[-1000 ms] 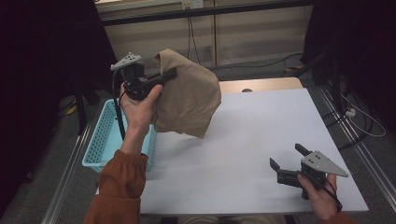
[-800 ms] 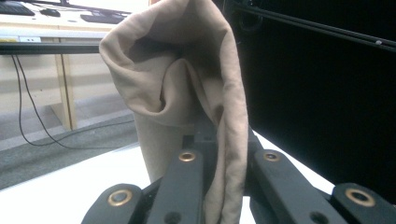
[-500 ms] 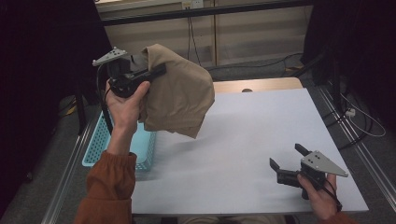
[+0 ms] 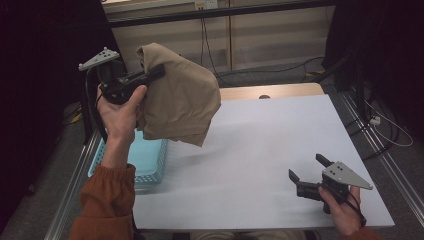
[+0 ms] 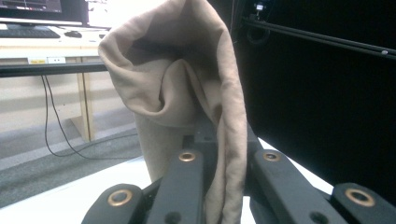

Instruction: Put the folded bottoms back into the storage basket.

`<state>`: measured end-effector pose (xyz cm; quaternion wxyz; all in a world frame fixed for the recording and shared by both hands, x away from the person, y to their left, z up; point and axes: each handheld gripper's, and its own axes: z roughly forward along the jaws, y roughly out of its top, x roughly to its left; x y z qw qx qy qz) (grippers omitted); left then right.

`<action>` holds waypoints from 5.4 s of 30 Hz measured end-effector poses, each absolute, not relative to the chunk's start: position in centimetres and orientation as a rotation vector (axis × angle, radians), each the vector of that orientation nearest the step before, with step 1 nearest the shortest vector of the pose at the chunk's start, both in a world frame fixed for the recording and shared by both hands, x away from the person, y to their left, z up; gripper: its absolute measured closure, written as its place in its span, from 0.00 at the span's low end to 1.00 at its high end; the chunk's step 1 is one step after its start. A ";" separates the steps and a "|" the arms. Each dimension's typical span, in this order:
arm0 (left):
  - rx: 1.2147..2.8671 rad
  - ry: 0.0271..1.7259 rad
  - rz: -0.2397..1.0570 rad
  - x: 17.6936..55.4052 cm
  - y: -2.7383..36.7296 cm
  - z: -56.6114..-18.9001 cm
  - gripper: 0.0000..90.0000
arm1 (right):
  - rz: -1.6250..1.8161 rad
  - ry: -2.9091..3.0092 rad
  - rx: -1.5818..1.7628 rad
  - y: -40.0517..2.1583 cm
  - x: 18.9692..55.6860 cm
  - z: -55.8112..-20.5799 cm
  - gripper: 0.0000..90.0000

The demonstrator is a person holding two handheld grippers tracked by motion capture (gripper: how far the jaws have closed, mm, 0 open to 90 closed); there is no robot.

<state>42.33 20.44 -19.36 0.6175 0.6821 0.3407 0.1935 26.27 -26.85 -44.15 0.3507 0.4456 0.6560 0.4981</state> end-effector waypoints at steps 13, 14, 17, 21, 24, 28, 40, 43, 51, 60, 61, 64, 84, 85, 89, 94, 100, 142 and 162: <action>1.576 0.816 0.489 41.7 22.8 -18.6 0.95 | 1.288 1.701 1.149 -26.8 26.3 -44.2 0.01; 1.579 0.821 0.491 41.7 23.0 -18.5 0.95 | 1.285 1.702 1.152 -26.8 26.3 -44.2 0.01; 1.564 0.839 0.492 41.5 23.7 -18.5 0.95 | 1.286 1.700 1.155 -26.8 26.3 -44.2 0.01; 1.554 0.854 0.491 41.1 24.7 -18.5 0.95 | 1.285 1.700 1.156 -26.8 26.3 -44.2 0.01; 1.550 0.861 0.496 40.7 25.5 -18.4 0.95 | 1.286 1.699 1.152 -26.8 26.3 -44.2 0.01; 1.548 0.871 0.507 40.1 26.5 -18.3 0.95 | 1.285 1.698 1.152 -26.8 26.3 -44.2 0.01; 1.514 0.926 0.519 38.7 30.1 -18.9 0.95 | 1.280 1.699 1.156 -26.8 26.3 -44.2 0.01; 1.511 0.941 0.526 38.3 30.8 -19.2 0.95 | 1.279 1.703 1.153 -26.7 26.3 -44.2 0.01; 1.516 0.974 0.558 37.0 32.4 -19.6 0.95 | 1.280 1.705 1.153 -26.7 26.3 -44.2 0.01; 1.533 0.998 0.544 36.4 33.2 -21.0 0.95 | 1.275 1.709 1.149 -26.6 26.4 -44.2 0.01; 1.531 1.001 0.547 36.3 33.2 -21.2 0.95 | 1.275 1.708 1.149 -26.6 26.4 -44.2 0.01; 1.524 1.006 0.538 35.9 33.4 -22.0 0.95 | 1.282 1.708 1.153 -26.6 26.4 -44.2 0.01; 1.603 1.097 0.502 37.6 34.4 -25.2 0.95 | 1.279 1.720 1.147 -26.5 26.5 -44.2 0.01; 1.602 1.102 0.504 37.8 34.3 -25.3 0.95 | 1.280 1.723 1.144 -26.5 26.5 -44.2 0.01; 1.597 1.138 0.490 38.7 34.5 -26.1 0.95 | 1.280 1.720 1.147 -26.5 26.5 -44.3 0.01; 1.585 1.176 0.488 39.3 35.1 -26.7 0.95 | 1.280 1.719 1.148 -26.5 26.5 -44.2 0.01; 1.616 1.215 0.511 40.0 34.9 -27.0 0.95 | 1.281 1.723 1.148 -26.4 26.5 -44.3 0.01; 1.738 1.132 0.431 45.2 33.1 -30.4 0.94 | 1.271 1.737 1.140 -26.4 26.6 -44.3 0.01; 1.785 1.304 0.404 48.4 34.9 -34.7 0.92 | 1.259 1.761 1.143 -26.3 26.7 -44.5 0.01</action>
